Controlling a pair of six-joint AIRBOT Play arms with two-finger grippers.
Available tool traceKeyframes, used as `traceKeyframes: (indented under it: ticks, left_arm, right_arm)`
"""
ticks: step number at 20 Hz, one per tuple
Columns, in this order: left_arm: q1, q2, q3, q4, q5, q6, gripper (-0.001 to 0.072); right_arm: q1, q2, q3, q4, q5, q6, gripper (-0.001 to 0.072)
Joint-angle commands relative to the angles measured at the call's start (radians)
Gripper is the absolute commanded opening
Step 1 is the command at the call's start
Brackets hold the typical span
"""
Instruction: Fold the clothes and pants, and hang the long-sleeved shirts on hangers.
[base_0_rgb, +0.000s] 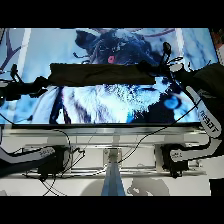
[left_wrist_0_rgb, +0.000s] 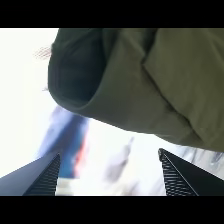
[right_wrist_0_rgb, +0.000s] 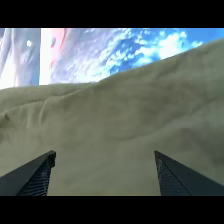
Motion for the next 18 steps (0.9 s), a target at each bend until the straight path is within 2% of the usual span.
traceKeyframes:
  ticks: [1,6,7,8,9,10,11,12,18]
  left_arm:
    - [-0.043,-0.111,0.0,-0.133,0.082,0.075,0.0694]
    - [-0.149,-0.168,0.003,-0.444,0.333,0.287,0.0682]
    - [-0.175,-0.168,0.01,-0.479,0.369,0.334,0.0626]
    - [-0.198,-0.168,0.019,-0.499,0.391,0.364,0.0501]
    - [-0.22,-0.168,0.036,-0.507,0.404,0.378,0.0306]
    - [-0.237,-0.168,0.06,-0.504,0.401,0.387,0.001]
    - [-0.25,-0.167,0.09,-0.496,0.401,0.396,0.0008]
    - [-0.259,-0.166,0.119,-0.492,0.389,0.402,0.0009]
    - [-0.268,-0.014,0.255,-0.414,0.047,0.403,0.0008]
  right_arm:
    - [0.001,0.0,0.001,-0.005,0.045,0.0,0.0684]
    - [0.004,0.0,0.023,-0.008,0.05,0.0,0.0681]
    - [0.011,0.0,0.036,-0.008,0.05,0.0,0.0665]
    - [0.021,-0.001,0.053,-0.011,0.047,0.0,0.0535]
    - [0.035,-0.001,0.072,-0.017,0.041,0.0,0.0391]
    - [0.053,-0.002,0.092,-0.036,0.03,0.0,0.028]
    - [0.072,-0.002,0.108,-0.059,0.006,0.0,0.013]
    - [0.094,-0.002,0.122,-0.082,-0.021,0.001,0.0009]
    - [0.224,-0.009,0.183,-0.091,-0.087,0.02,0.0008]
